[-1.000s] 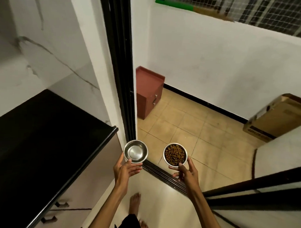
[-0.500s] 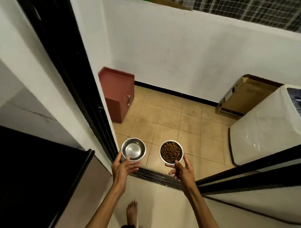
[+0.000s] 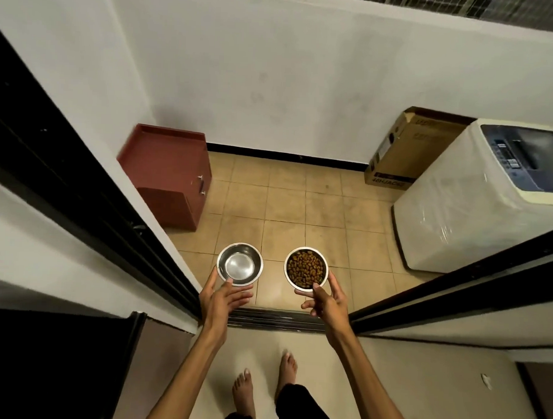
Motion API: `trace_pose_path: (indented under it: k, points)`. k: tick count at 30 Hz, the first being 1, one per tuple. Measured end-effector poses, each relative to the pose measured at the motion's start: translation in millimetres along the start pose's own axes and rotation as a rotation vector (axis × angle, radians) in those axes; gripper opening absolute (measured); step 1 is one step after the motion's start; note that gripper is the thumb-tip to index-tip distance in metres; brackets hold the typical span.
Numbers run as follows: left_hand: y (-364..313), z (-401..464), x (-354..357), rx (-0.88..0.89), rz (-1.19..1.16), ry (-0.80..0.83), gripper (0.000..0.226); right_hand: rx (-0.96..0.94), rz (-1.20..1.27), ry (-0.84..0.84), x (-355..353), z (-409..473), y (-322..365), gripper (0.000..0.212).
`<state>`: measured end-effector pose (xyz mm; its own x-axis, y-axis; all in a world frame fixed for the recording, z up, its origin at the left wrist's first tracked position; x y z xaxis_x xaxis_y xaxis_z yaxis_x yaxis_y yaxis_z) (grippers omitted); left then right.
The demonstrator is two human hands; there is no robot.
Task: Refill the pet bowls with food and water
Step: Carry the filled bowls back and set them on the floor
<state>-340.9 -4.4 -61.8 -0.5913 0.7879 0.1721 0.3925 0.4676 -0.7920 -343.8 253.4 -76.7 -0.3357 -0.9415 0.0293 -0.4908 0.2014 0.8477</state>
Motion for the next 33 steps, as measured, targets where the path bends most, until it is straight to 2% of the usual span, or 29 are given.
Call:
trace_pose_path:
  k: [21,33]
  points:
    - [25.2,63.3,103.4,-0.005,0.017,-0.067,0.058,0.017,-0.073,0.075,-14.6,117.4,31.8,0.067]
    - [50.0,120.6,137.5,-0.031,0.026,-0.047,0.062,-0.017,-0.059,0.086,-7.2,185.8,33.8,0.068]
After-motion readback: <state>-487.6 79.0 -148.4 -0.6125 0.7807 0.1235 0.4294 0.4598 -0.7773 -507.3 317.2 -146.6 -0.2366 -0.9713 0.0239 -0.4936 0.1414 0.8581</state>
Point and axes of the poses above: each hand's wrist, its own z-axis towards the middle knuckle, its own x-axis out of the palm, y = z × x, the point moved 5 cm from there along z, towards the middle knuckle, and after that the axes turned 9 degrees about -y, right-handed, at the moved point
